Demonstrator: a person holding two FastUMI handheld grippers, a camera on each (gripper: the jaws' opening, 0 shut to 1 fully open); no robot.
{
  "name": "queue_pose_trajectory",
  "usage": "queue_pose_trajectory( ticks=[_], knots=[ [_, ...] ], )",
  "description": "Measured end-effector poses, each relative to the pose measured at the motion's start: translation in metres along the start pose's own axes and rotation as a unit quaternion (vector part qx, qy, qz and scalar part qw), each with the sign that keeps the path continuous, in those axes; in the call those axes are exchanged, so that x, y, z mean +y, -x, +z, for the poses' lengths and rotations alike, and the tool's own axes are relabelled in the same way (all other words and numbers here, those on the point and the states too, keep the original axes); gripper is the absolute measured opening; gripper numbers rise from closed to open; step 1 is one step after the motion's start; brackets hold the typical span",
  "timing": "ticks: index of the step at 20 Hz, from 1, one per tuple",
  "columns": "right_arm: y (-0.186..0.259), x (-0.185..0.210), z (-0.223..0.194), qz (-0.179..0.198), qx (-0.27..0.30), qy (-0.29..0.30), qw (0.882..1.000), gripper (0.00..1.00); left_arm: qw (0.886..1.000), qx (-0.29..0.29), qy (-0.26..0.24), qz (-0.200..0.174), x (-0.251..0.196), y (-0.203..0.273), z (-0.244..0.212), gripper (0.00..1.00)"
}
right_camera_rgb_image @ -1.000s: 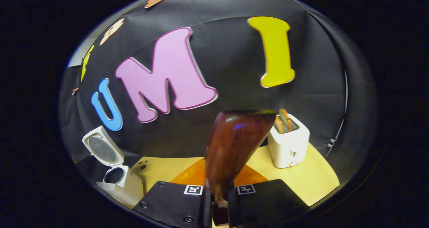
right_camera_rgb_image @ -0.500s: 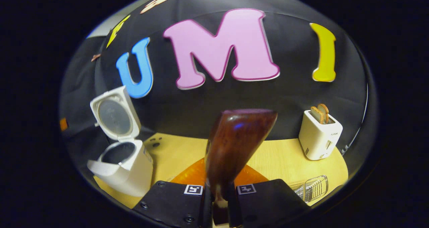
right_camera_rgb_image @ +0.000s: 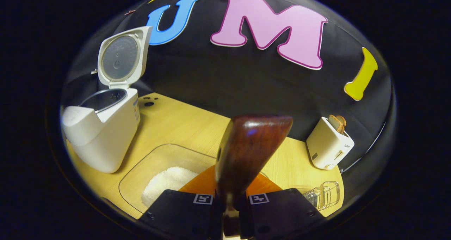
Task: Close the left gripper, press the button to open the rice cooker; take a wooden spoon from the chopstick holder with the right hand, scoop a spoonful of rice and pour it into the rice cooker, then put the wooden spoon back into the chopstick holder.
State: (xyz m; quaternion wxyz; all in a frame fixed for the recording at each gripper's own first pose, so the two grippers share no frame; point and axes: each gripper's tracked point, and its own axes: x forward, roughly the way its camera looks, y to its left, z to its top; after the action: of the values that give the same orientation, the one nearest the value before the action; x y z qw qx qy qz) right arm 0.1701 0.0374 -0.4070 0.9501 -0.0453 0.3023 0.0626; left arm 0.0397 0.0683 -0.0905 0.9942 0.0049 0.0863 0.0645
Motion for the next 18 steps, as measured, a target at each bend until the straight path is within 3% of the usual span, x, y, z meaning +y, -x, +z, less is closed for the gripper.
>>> queue_pose_trajectory(
  ticks=[5,10,12,16,18],
  knots=[
    [-0.003,0.038,-0.006,0.014,0.024,-0.071,0.997,0.22,1.0,0.002,0.004,0.001,0.012,0.003,-0.002,0.96],
    [-0.008,0.058,0.001,0.028,0.039,-0.181,0.982,0.23,1.0,0.001,0.012,0.007,0.024,0.004,-0.003,0.96],
    [-0.011,0.055,0.0,0.03,0.046,-0.232,0.971,0.23,1.0,-0.001,0.017,0.008,0.026,0.005,-0.002,0.96],
    [-0.011,0.043,-0.009,0.041,0.054,-0.365,0.928,0.22,1.0,-0.002,0.016,0.009,0.028,0.008,-0.002,0.96],
    [-0.008,0.032,-0.012,0.038,0.048,-0.4,0.915,0.22,1.0,-0.001,0.017,0.009,0.027,0.007,-0.003,0.96]
  ],
)
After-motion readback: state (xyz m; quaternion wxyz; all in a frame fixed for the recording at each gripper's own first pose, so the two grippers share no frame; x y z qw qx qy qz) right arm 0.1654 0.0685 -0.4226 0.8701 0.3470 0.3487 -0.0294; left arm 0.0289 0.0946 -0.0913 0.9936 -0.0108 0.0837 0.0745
